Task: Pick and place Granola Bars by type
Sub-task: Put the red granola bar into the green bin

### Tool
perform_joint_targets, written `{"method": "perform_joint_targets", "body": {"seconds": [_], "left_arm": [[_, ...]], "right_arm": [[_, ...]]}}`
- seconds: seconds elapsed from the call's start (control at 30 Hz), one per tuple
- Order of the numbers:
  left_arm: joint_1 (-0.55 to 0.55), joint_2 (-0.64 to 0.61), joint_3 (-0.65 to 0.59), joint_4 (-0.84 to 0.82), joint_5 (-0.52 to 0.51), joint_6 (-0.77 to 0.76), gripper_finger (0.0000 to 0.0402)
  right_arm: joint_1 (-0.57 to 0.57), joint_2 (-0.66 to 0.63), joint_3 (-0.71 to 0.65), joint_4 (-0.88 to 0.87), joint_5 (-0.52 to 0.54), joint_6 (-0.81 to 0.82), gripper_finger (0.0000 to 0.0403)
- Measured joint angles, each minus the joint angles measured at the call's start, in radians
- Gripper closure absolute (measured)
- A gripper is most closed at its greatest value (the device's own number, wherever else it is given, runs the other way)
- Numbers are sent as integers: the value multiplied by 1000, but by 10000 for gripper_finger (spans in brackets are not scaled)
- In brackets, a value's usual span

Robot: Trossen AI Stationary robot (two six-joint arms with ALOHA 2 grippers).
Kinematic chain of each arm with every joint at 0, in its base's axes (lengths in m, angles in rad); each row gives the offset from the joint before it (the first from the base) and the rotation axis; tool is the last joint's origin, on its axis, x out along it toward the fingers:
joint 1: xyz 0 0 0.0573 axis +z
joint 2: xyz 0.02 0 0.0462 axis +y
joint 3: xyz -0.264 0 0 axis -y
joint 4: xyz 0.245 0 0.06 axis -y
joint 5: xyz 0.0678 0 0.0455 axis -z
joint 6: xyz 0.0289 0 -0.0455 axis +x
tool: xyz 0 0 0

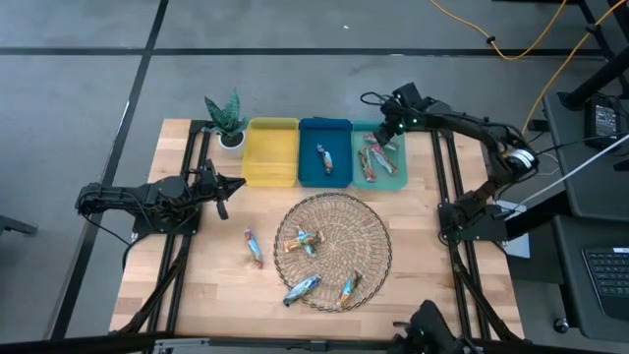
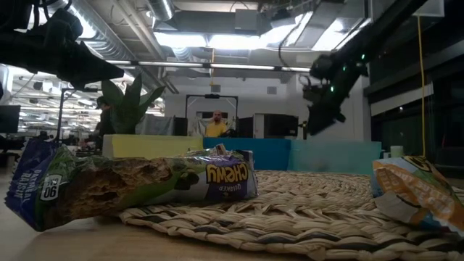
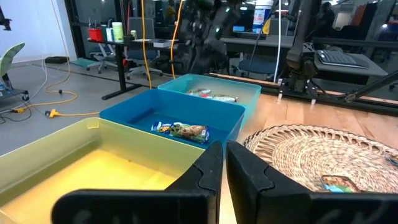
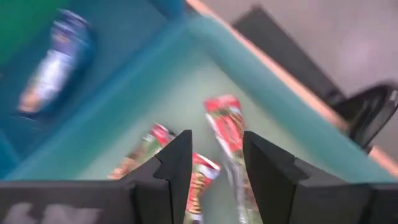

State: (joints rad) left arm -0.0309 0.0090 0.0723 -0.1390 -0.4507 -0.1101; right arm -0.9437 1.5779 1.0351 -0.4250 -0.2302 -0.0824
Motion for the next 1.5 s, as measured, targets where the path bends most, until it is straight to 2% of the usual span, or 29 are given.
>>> {"method": "perform_joint_targets", "body": {"seconds": [0.27, 0.5, 0.7, 0.87, 1.2, 1.5], "left_arm": [[0, 0, 0, 0, 0, 0, 386], [0, 0, 0, 0, 0, 0, 386], [0, 0, 0, 8, 0, 0, 386], [0, 0, 0, 8, 0, -34, 386], [0, 0, 0, 9, -1, -302, 386], [0, 0, 0, 8, 28, -500, 386]], "right_arm": [[130, -232, 0, -6, 26, 31, 257], [302, -421, 0, -1, 95, 81, 257], [460, -524, 0, -4, 166, 154, 257], [608, -565, 0, -7, 274, 157, 257], [891, -572, 0, 38, 447, 236, 257], [1040, -570, 0, 119, 633, 289, 257]]}}
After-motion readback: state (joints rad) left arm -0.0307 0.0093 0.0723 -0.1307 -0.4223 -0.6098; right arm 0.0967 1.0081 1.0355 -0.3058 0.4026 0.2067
